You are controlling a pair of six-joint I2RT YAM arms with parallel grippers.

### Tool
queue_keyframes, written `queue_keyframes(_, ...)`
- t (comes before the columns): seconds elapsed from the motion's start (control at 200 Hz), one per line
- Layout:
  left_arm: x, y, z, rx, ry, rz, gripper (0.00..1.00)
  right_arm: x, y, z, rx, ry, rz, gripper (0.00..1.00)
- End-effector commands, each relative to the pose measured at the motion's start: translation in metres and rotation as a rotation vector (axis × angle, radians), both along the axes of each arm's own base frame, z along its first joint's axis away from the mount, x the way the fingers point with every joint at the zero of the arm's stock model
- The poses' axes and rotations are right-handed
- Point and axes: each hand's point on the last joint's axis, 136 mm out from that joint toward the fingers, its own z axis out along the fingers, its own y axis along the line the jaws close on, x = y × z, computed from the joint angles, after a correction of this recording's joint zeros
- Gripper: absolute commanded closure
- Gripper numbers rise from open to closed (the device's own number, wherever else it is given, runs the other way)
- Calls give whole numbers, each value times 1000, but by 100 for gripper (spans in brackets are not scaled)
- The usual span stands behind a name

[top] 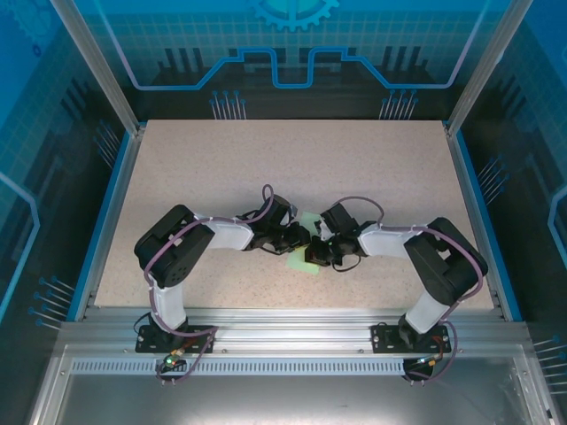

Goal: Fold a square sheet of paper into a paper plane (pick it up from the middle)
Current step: Fold the triangle a second time at the center of the table.

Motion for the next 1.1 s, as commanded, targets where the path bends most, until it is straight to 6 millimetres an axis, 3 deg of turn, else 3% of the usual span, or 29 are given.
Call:
queue_keyframes(0.0,-5,4,-12,29,24,-20,81,-27,-16,-9,-33,77,6,92)
queue_keyframes(0.295,-9,6,-22,39,43,-20,86,-44,-29,-1,-14,72,-1,86)
queue_keyframes(0.505,-3,1,21,-19,-49,-29,80,-46,-36,-14,-46,93,-6,99)
queue_keyframes(0.635,-7,-3,49,-65,-98,-49,76,-47,-37,-20,-45,100,-6,98)
queue_keyframes(0.745,-20,-10,58,-84,-105,-83,76,-43,-36,-23,-36,91,-10,97)
queue_keyframes(0.83,-30,-17,54,-86,-87,-111,77,-38,-32,-22,-16,84,-9,97)
queue_keyframes(1.09,-39,-7,-15,15,72,-60,84,-34,-31,-12,-2,59,-18,95)
